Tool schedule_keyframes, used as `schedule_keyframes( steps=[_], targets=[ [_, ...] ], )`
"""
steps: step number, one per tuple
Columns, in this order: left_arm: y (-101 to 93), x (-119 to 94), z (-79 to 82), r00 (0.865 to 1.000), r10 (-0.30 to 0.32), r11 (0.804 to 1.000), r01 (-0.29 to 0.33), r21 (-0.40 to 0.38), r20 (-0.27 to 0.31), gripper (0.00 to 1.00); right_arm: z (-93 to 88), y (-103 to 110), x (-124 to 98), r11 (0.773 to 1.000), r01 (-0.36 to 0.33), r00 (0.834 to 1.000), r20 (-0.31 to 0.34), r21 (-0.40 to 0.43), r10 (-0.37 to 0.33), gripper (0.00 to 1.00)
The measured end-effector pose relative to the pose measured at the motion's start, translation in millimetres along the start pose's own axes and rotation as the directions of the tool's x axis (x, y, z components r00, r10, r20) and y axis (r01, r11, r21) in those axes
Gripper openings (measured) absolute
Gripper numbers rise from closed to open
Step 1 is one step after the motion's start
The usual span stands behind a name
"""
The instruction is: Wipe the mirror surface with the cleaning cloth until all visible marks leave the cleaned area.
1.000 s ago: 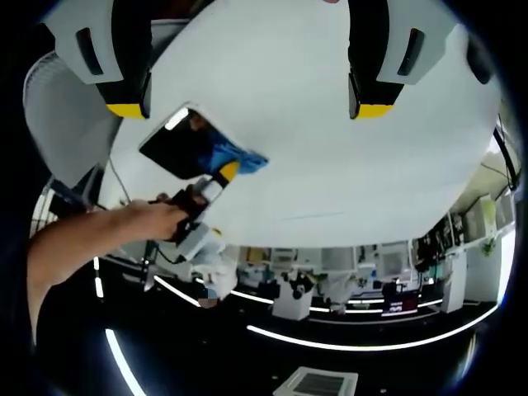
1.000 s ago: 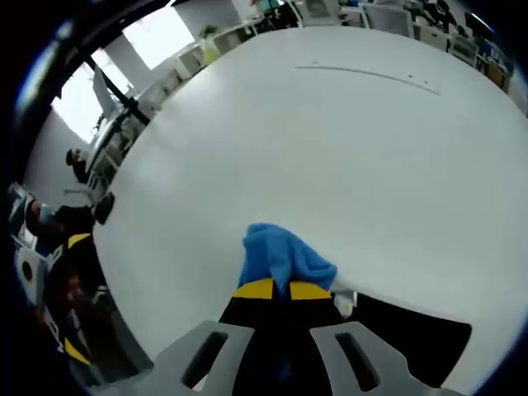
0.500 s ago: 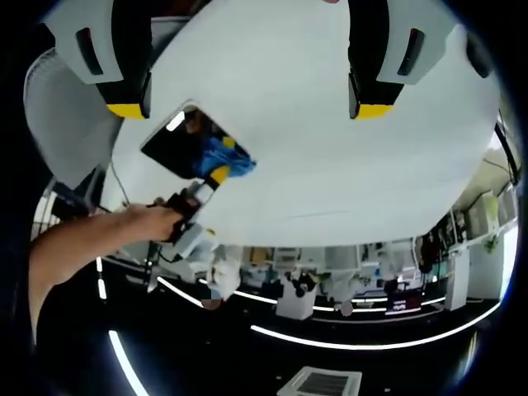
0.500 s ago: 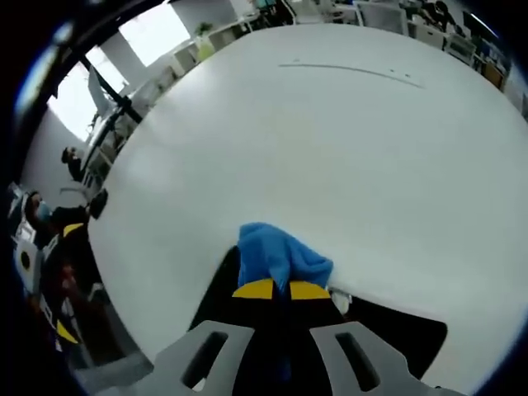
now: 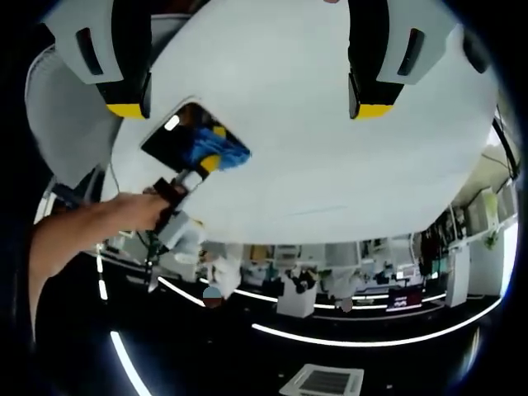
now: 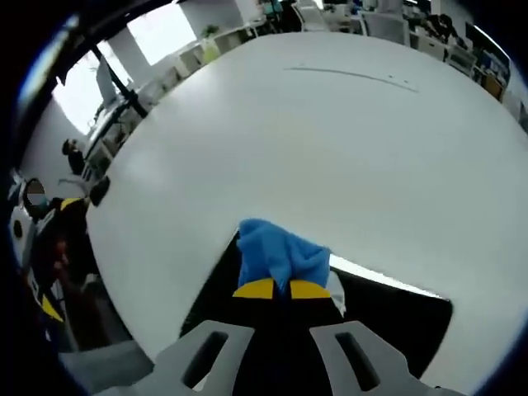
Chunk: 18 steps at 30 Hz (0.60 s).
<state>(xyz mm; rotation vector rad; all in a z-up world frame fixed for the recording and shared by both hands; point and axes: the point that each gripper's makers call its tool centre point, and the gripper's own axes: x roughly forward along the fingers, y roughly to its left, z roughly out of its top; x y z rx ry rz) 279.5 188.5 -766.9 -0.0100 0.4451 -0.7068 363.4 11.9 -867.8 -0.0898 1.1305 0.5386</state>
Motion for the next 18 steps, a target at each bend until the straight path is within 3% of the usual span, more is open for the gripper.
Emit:
schedule_keyframes(
  steps=[18],
  targets=[
    [-12.7,2,2.4,1.000,0.001,1.000,-0.001,0.001,0.014,1.00,-51.6,31,-19,0.998,-0.052,0.999,-0.015,-0.029,0.051,0.00]
  ],
)
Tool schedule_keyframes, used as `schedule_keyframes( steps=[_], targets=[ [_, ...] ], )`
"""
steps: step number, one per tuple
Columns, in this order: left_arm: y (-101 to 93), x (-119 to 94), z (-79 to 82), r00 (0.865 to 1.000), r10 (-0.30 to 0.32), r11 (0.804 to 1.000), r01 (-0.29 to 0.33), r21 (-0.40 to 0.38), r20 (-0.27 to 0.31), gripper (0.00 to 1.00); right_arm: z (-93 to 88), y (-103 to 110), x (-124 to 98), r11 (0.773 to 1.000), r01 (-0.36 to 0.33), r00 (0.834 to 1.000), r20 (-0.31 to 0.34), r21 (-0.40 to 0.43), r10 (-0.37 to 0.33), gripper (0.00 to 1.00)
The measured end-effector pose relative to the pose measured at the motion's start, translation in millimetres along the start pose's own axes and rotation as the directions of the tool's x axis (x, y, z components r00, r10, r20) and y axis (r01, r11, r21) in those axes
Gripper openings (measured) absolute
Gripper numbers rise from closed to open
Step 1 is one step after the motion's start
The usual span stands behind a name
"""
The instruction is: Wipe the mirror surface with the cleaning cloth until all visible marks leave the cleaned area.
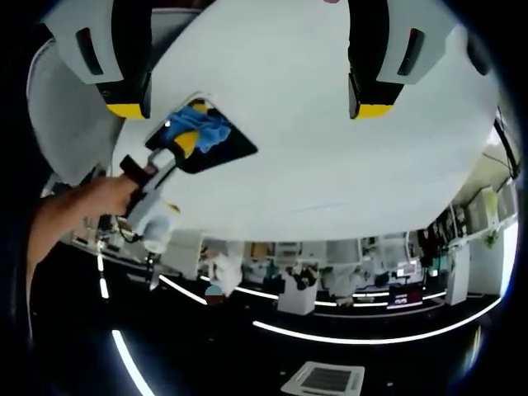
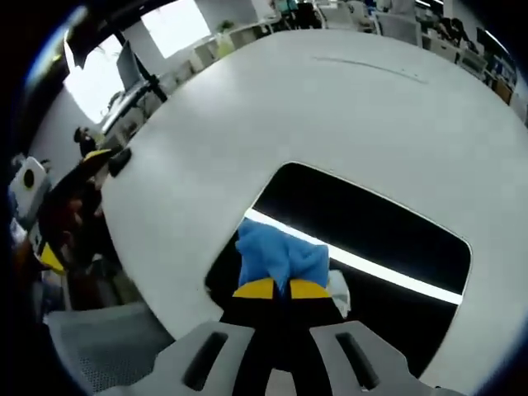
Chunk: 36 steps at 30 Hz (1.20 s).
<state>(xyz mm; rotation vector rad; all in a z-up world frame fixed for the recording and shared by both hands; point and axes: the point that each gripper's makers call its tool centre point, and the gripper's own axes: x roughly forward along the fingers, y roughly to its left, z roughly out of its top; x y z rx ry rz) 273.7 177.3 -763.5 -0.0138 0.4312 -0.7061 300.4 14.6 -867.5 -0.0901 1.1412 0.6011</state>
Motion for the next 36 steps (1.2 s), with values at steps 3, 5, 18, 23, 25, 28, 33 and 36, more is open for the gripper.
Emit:
schedule_keyframes(
  steps=[3,5,18,23,25,28,33,36],
  targets=[
    [-0.9,-1,0.9,1.000,0.003,1.000,-0.003,0.001,0.003,1.00,-7.9,5,-3,1.000,-0.012,1.000,-0.002,0.001,0.012,0.00],
    [-1.5,-1,1.1,1.000,0.006,1.000,-0.006,-0.001,0.004,1.00,-13.8,9,-4,1.000,-0.020,1.000,-0.003,0.006,0.020,0.00],
    [-3.1,1,3.5,1.000,0.006,1.000,-0.006,0.005,0.006,1.00,-22.7,16,-7,0.998,-0.058,0.998,-0.021,0.020,0.058,0.00],
    [-3.1,0,2.0,1.000,0.008,1.000,-0.008,0.008,0.001,1.00,-23.4,17,-7,0.997,-0.069,0.997,-0.017,0.027,0.069,0.00],
    [-2.5,-1,1.4,1.000,0.011,1.000,-0.011,0.006,-0.001,1.00,-24.5,16,-8,0.998,-0.068,0.997,-0.019,0.014,0.068,0.00],
    [-1.2,-3,1.2,1.000,0.014,1.000,-0.014,0.005,0.000,1.00,-27.7,10,-11,0.998,-0.064,0.998,-0.025,0.006,0.064,0.00],
    [-2.3,-2,-0.1,1.000,0.016,1.000,-0.016,0.002,-0.001,1.00,-34.5,-4,-18,0.998,-0.059,0.998,-0.028,0.032,0.060,0.00],
    [-5.2,0,-0.4,1.000,0.009,1.000,-0.009,0.002,-0.003,1.00,-38.5,-11,-22,0.997,-0.054,0.998,-0.030,0.049,0.055,0.00]
  ],
)
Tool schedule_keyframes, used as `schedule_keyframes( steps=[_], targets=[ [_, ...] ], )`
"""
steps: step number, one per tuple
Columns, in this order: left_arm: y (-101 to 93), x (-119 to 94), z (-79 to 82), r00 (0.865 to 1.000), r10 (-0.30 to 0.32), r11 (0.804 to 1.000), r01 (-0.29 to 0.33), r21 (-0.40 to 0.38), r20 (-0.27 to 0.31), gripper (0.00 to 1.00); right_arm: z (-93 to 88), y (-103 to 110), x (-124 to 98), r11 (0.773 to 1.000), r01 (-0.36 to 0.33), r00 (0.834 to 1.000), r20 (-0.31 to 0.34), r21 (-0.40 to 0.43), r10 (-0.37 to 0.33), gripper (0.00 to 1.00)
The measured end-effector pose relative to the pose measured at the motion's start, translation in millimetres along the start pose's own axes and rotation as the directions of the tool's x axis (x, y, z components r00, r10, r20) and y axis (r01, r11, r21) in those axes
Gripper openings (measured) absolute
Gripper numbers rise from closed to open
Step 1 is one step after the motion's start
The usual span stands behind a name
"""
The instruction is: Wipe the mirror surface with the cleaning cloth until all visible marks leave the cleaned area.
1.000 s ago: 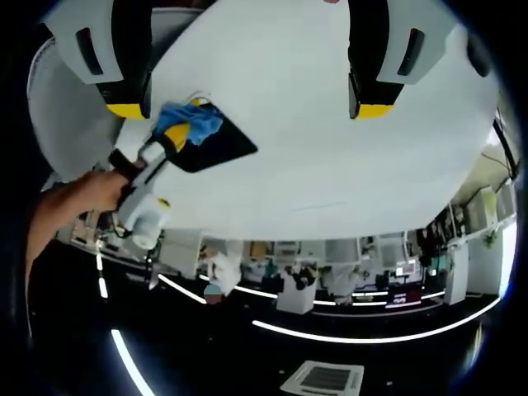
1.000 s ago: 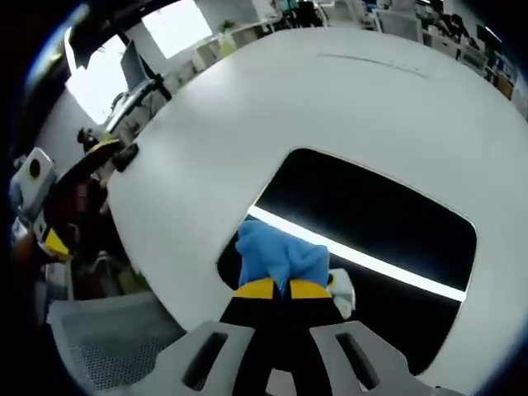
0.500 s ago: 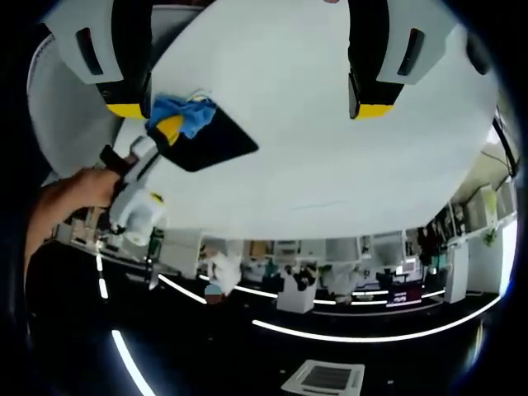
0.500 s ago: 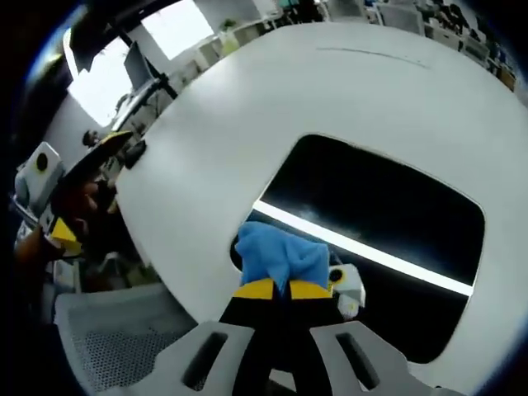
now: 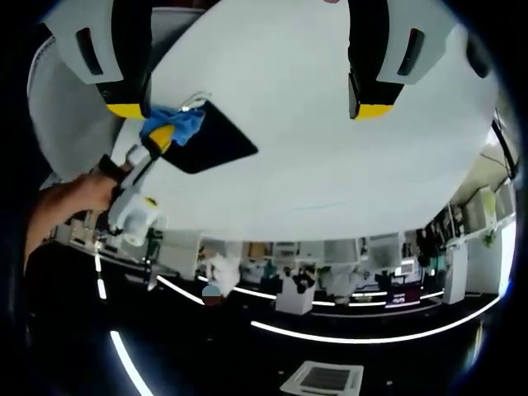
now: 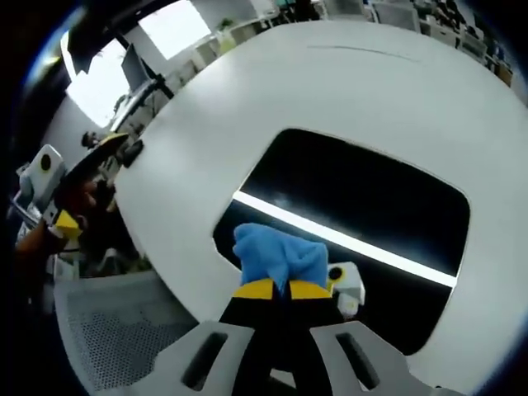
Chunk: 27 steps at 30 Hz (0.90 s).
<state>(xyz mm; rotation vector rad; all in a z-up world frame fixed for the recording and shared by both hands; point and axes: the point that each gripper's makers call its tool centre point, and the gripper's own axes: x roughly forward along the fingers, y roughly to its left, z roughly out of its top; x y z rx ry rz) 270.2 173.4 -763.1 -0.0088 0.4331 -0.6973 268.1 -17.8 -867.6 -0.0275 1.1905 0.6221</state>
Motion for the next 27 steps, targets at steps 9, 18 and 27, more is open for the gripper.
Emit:
schedule_keyframes(
  steps=[9,18,27],
  targets=[
    [-0.2,4,1.8,1.000,-0.009,1.000,0.009,0.006,-0.003,1.00,-1.2,-5,-2,1.000,0.004,1.000,-0.009,0.017,-0.004,0.00],
    [2.4,1,-5.0,1.000,-0.009,1.000,0.009,0.000,-0.020,1.00,14.9,-16,2,0.999,0.019,1.000,-0.024,0.048,-0.018,0.00],
    [8.4,-2,-7.3,1.000,0.001,1.000,-0.001,0.000,-0.027,1.00,48.8,-37,10,0.997,0.058,0.998,-0.019,0.056,-0.057,0.00]
  ],
)
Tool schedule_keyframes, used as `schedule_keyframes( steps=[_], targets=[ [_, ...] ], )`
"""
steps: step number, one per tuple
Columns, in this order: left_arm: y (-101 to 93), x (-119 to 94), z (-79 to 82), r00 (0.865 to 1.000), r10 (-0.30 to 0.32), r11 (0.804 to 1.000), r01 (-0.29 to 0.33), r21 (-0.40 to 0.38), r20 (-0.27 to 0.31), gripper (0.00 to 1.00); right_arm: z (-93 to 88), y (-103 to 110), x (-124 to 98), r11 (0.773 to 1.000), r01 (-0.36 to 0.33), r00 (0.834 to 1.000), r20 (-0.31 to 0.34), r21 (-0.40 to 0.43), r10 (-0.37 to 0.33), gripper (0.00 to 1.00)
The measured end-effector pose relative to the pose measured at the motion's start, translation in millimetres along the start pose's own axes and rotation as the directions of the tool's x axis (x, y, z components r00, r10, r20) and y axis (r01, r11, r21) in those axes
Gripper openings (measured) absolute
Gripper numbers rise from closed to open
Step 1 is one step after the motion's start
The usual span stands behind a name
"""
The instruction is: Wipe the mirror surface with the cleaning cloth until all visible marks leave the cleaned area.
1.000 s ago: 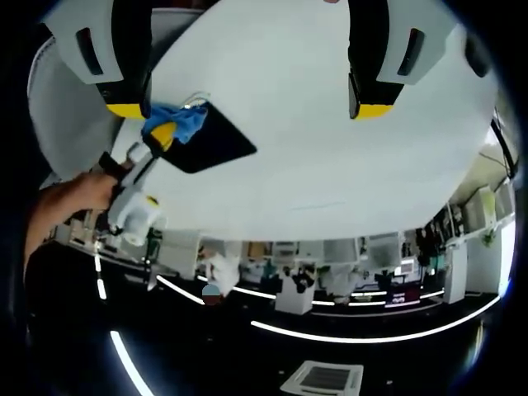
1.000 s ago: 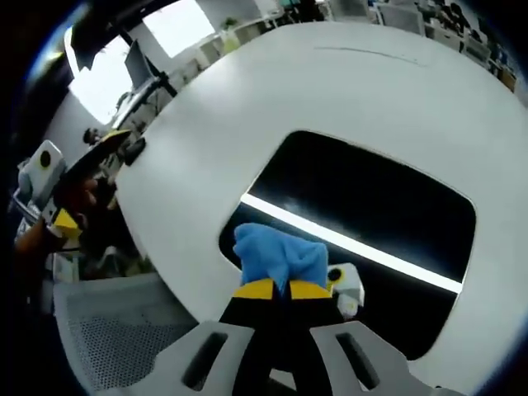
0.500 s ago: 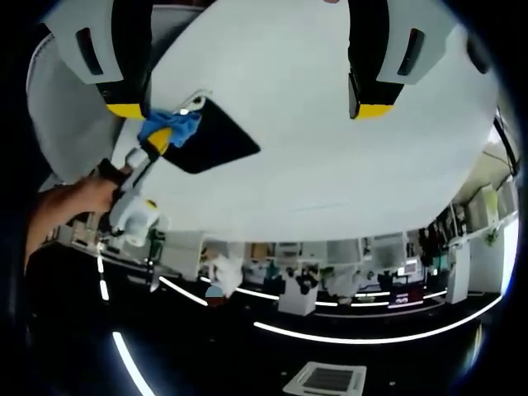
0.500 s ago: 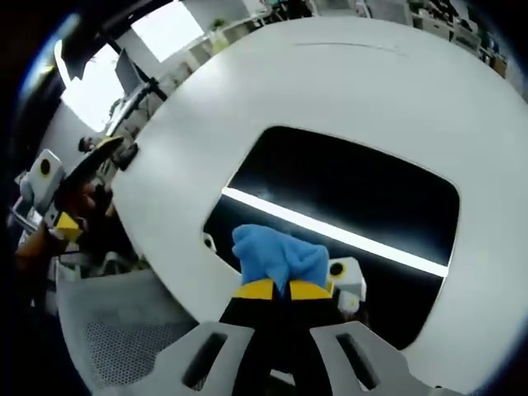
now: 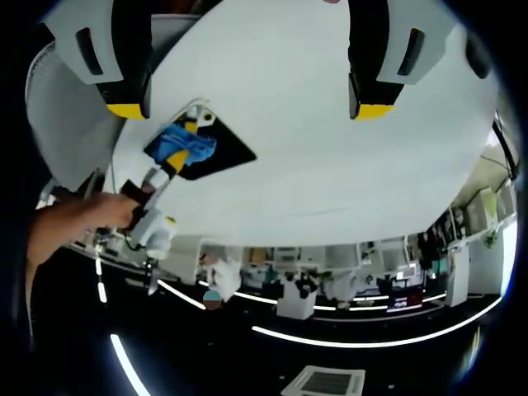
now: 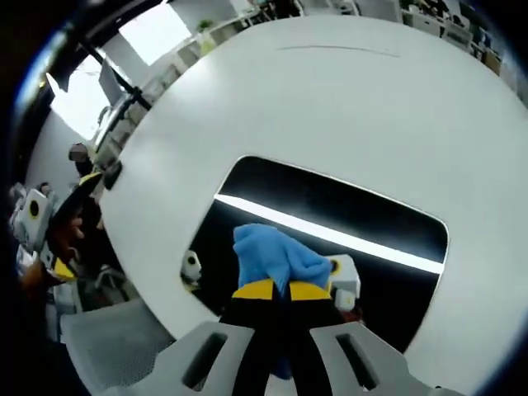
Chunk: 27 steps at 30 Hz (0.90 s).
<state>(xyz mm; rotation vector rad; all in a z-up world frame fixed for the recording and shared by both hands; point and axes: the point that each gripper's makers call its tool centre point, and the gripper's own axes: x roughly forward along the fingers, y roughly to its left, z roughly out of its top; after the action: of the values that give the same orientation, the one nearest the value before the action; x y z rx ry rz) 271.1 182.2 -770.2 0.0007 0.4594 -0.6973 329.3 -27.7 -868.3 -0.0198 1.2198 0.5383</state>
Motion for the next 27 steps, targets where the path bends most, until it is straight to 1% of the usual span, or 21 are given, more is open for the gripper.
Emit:
schedule_keyframes(
  steps=[4,17,19,21,24,27],
  targets=[
    [3.7,-1,-1.0,1.000,0.004,1.000,-0.004,-0.003,-0.002,1.00,14.2,-7,4,1.000,0.015,1.000,0.000,-0.005,-0.015,0.00],
    [5.3,-1,-2.1,1.000,0.005,1.000,-0.005,-0.009,-0.008,1.00,59.2,-27,16,0.997,0.073,0.997,-0.006,-0.025,-0.073,0.00],
    [7.9,-2,-0.6,1.000,0.009,1.000,-0.009,-0.009,-0.003,1.00,63.5,-29,18,0.997,0.075,0.997,-0.012,-0.013,-0.076,0.00],
    [10.5,-3,-0.2,1.000,0.015,1.000,-0.015,-0.011,-0.002,1.00,61.2,-28,18,0.997,0.074,0.997,-0.027,-0.016,-0.075,0.00],
    [11.6,-4,-0.8,1.000,0.018,1.000,-0.018,-0.012,-0.003,1.00,60.0,-29,18,0.997,0.067,0.998,-0.019,-0.034,-0.068,0.00],
    [9.4,-3,-2.2,1.000,0.013,1.000,-0.013,-0.012,-0.007,1.00,60.1,-30,18,0.998,0.053,0.998,-0.017,-0.020,-0.053,0.00]
  ],
)
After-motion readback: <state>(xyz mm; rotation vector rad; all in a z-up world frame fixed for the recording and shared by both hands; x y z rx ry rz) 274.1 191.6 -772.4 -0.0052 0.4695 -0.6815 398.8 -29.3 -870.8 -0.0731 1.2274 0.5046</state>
